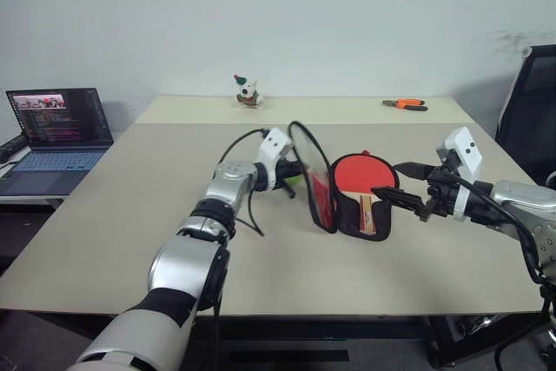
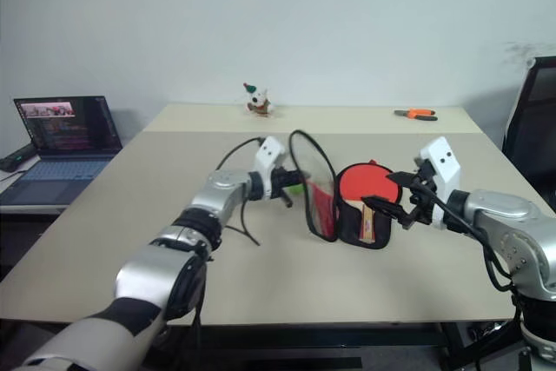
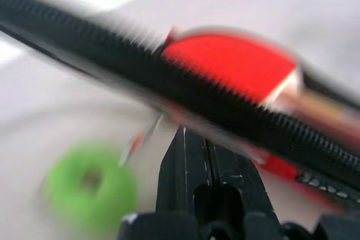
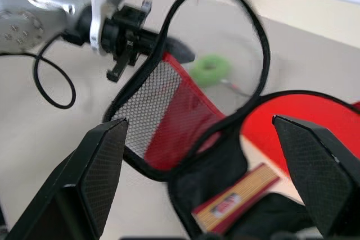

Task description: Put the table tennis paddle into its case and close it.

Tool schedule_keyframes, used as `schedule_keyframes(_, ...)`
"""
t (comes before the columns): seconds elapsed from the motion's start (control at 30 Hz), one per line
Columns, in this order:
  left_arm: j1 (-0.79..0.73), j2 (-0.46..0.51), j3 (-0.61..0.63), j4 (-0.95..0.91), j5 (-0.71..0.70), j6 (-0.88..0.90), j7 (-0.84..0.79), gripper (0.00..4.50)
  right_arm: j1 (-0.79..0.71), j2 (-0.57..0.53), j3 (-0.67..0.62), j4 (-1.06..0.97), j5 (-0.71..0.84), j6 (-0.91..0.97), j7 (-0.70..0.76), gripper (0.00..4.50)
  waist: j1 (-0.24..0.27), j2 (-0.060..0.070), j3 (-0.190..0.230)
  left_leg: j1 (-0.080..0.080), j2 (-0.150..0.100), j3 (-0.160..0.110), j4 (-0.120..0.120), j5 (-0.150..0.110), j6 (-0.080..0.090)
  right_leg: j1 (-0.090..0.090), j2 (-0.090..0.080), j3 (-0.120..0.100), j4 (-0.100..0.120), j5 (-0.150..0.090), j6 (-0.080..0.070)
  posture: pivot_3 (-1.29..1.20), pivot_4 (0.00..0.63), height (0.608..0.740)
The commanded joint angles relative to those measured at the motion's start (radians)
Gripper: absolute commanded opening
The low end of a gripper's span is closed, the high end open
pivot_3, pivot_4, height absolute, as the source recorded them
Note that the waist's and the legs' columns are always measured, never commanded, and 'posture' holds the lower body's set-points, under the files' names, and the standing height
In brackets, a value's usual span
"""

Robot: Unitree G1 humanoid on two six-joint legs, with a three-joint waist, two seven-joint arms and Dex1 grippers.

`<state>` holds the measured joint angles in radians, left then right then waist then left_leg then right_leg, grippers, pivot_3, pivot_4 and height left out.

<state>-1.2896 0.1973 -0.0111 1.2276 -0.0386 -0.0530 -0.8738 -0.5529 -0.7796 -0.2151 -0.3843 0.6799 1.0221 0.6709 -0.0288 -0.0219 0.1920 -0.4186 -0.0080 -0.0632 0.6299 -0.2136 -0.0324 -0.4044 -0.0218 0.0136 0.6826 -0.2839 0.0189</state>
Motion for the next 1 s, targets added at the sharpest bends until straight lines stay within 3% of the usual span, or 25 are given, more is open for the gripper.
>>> schedule_keyframes(0.03,-0.064,-0.058,0.024,0.014,-0.011,-0.024,0.02,0.04,0.0,-0.037,-0.05,0.013,-0.004,-0.005,-0.014,4.5,0.0,0.0,0.0,0.0,0.0,0.0,0.0,0.0,0.0,0.0,0.0,0.0,0.0,0.0,0.0,0.0,0.15,0.74)
schedule_keyframes(0.2,-0.079,-0.083,0.037,0.022,-0.005,-0.039,0.021,0.04,0.005,-0.052,-0.056,0.045,-0.001,0.023,-0.046,4.5,-0.008,0.0,0.0,0.001,0.0,0.002,0.0,0.0,0.0,0.0,0.001,0.002,0.001,0.0,0.0,0.0,0.15,0.74)
schedule_keyframes(0.47,0.004,0.024,0.059,-0.034,-0.027,-0.044,-0.07,0.04,-0.035,0.004,0.0,0.212,-0.081,0.024,-0.143,4.5,-0.01,0.0,0.0,0.003,0.001,0.004,0.0,0.0,0.0,0.0,0.001,0.004,0.003,0.0,0.0,0.0,0.15,0.74)
schedule_keyframes(0.6,0.108,0.092,0.091,-0.183,-0.095,0.003,-0.207,0.04,-0.088,0.075,0.056,0.342,-0.14,-0.026,-0.163,4.5,-0.013,0.0,0.0,0.003,0.002,0.004,0.0,0.0,0.0,-0.001,0.001,0.004,0.005,0.0,0.0,0.0,0.15,0.74)
schedule_keyframes(1.0,0.402,0.21,0.131,-0.732,-0.197,0.238,-0.121,0.04,-0.251,0.227,0.187,0.851,-0.381,-0.281,-0.18,4.5,-0.004,0.0,0.0,0.002,0.002,0.004,0.004,0.0,0.0,-0.002,0.0,0.004,0.008,0.0,0.0,0.0,0.15,0.74)
